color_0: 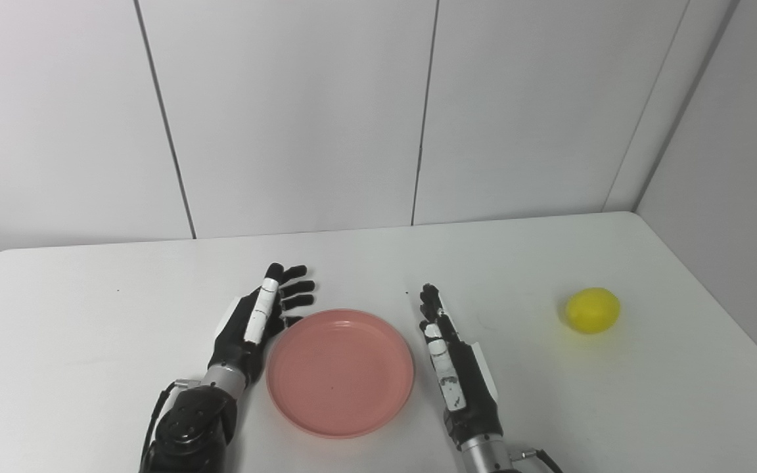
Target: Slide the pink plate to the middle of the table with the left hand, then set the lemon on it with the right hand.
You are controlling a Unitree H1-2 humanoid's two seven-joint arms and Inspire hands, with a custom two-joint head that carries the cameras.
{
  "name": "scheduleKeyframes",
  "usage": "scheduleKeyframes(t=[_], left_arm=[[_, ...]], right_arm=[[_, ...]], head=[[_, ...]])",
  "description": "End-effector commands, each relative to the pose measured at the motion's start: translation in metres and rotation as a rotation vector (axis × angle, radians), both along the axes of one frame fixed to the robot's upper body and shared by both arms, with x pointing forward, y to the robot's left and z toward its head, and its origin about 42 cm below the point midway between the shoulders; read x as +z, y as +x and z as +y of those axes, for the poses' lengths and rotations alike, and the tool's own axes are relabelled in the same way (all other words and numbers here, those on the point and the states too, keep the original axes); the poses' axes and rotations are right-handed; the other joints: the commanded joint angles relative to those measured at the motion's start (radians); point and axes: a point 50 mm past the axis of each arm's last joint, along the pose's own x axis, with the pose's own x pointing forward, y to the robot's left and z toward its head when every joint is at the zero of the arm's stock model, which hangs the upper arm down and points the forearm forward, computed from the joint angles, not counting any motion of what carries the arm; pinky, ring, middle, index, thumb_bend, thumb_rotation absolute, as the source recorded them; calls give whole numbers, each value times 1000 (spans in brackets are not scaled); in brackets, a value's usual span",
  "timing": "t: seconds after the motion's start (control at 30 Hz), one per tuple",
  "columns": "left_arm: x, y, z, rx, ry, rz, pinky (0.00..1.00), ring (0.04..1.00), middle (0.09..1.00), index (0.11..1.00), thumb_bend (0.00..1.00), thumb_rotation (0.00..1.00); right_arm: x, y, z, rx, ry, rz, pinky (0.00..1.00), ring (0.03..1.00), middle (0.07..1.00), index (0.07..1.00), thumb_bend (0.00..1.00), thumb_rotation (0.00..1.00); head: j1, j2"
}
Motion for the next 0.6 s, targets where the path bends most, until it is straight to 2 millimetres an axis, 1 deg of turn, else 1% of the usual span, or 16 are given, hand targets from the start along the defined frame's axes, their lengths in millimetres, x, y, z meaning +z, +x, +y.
scheduleKeyframes(t=[0.0,0.1,0.17,0.43,0.57], left_arm=[[-17,-3,10,9,24,72,659,771,784,782,762,990],[-18,-1,14,11,28,72,640,776,787,790,768,998],[-18,0,17,14,21,72,625,776,787,792,760,996],[-18,2,23,15,1,83,667,795,807,808,738,988],[-19,4,25,12,-13,81,672,802,810,812,759,972]], right_arm=[[-31,-16,6,-14,17,104,1000,1000,992,977,749,973],[-32,-14,11,-20,10,105,1000,1000,987,975,769,987],[-32,-13,14,-22,9,105,1000,1000,986,975,778,990],[-34,-9,20,-18,6,104,1000,1000,1000,990,765,996],[-36,-8,21,-17,6,106,1000,1000,997,991,784,996]], head=[[-15,-1],[-53,-2],[-59,-2],[-95,-13],[-99,-18]])
